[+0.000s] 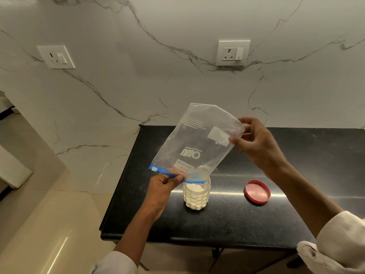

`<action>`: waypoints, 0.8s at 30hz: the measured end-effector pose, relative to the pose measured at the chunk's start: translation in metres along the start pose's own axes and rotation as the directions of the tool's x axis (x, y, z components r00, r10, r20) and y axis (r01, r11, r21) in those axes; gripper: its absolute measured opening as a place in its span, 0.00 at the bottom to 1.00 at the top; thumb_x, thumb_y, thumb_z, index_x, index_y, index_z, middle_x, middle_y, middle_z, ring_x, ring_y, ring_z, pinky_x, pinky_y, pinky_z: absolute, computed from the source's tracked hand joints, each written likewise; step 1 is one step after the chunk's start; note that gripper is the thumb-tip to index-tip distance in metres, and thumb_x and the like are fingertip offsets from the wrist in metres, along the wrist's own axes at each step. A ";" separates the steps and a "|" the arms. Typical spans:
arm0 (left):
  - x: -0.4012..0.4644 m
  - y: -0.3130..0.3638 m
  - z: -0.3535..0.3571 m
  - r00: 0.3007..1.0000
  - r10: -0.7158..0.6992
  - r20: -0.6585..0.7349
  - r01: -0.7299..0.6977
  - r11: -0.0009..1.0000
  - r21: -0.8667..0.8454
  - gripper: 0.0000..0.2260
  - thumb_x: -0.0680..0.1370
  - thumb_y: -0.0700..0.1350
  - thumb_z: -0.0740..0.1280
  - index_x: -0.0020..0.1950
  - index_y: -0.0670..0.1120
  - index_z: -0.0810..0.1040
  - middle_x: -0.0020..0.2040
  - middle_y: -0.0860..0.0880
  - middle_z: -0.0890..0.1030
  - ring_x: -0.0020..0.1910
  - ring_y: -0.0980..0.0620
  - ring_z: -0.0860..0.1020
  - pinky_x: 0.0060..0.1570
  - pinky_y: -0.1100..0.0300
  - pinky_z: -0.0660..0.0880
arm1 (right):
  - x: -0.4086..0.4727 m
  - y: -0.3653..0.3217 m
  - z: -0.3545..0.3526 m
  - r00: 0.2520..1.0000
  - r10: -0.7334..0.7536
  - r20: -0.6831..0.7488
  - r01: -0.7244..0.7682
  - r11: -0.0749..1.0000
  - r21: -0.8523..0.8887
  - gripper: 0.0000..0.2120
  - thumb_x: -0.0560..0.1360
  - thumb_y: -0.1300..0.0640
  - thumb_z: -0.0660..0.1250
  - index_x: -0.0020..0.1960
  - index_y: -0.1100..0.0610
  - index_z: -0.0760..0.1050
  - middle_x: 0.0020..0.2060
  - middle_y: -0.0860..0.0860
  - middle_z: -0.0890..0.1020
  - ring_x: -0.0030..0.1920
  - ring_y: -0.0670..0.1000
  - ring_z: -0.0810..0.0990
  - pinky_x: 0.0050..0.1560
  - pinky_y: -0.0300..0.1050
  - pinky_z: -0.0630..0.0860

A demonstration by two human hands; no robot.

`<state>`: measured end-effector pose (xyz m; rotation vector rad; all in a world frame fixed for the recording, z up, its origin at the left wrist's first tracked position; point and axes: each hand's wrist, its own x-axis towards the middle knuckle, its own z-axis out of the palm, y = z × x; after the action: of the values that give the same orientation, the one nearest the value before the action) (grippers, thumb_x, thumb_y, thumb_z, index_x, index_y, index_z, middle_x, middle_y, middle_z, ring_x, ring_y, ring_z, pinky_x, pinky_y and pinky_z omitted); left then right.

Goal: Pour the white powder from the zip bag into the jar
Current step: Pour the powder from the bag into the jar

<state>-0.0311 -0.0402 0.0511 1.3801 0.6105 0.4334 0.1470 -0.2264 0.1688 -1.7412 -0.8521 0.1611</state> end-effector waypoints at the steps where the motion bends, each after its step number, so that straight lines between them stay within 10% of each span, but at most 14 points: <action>1: 0.000 0.000 0.000 1.000 -0.001 -0.001 0.001 1.000 0.000 0.06 0.76 0.40 0.69 0.50 0.47 0.82 0.49 0.53 0.85 0.52 0.55 0.82 0.56 0.59 0.78 | 0.000 0.001 -0.001 0.999 -0.021 -0.025 0.021 1.000 -0.002 0.17 0.74 0.59 0.71 0.60 0.57 0.73 0.51 0.52 0.80 0.49 0.53 0.82 0.48 0.44 0.81; 24: 0.000 0.000 0.001 1.000 0.010 0.007 -0.010 1.000 -0.010 0.06 0.76 0.39 0.69 0.49 0.48 0.81 0.50 0.52 0.84 0.53 0.54 0.82 0.54 0.61 0.78 | -0.001 -0.009 0.000 0.977 -0.084 -0.197 0.069 0.994 -0.079 0.01 0.76 0.56 0.68 0.48 0.52 0.78 0.52 0.52 0.77 0.49 0.49 0.78 0.48 0.40 0.79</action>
<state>-0.0303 -0.0415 0.0516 1.3755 0.5953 0.4385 0.1424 -0.2258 0.1763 -1.7544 -0.7831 -0.0965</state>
